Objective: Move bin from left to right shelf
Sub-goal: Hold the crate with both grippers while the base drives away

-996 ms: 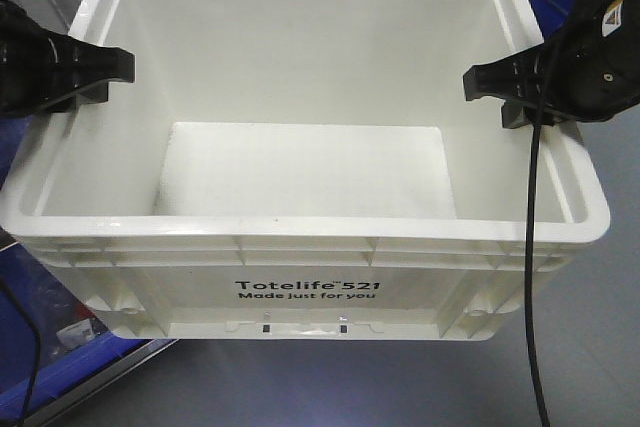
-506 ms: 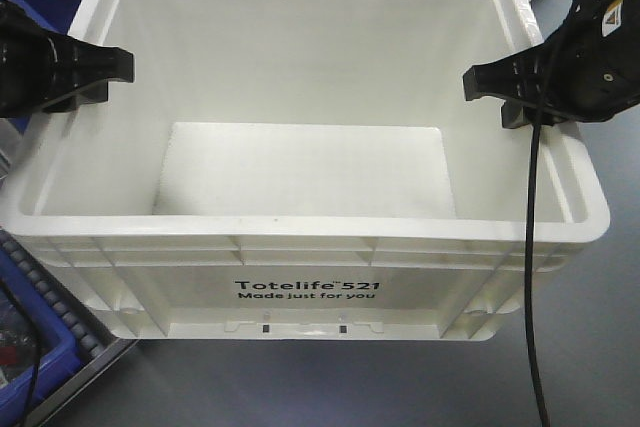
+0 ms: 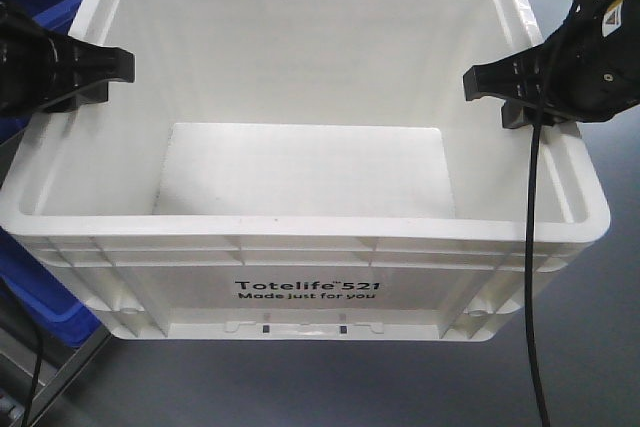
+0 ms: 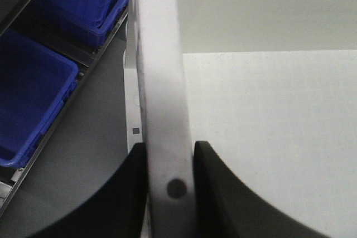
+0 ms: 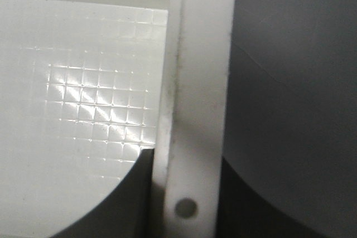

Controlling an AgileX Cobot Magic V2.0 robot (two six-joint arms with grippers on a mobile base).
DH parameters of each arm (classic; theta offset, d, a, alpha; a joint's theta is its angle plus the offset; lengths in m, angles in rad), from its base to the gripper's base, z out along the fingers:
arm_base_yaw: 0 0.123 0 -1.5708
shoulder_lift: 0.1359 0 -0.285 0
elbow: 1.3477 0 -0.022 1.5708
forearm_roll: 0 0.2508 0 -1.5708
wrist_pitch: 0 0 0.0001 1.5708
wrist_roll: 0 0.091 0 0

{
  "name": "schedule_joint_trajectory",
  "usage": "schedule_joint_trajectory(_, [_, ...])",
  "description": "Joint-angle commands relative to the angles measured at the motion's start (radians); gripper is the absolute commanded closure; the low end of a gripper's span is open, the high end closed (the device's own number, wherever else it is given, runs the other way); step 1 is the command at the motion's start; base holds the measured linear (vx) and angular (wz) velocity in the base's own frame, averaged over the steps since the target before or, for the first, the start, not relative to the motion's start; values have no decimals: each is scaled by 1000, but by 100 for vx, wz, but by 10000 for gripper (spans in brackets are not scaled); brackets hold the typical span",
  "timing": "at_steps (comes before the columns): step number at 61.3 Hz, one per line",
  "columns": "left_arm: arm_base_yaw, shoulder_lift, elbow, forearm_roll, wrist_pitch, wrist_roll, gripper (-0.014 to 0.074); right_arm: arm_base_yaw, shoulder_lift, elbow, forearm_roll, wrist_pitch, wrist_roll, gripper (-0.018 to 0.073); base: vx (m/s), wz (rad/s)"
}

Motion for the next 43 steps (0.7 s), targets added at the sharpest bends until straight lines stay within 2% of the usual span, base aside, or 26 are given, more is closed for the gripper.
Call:
schedule_joint_trajectory(1, [-3, -33, -39, 38, -106, 19, 497, -5, -47, -38, -49, -63, -18, 536, 6, -33])
schedule_joint_trajectory(43, [-3, -33, -39, 38, -106, 19, 497, -5, -47, -38, -49, -58, -18, 536, 7, -30])
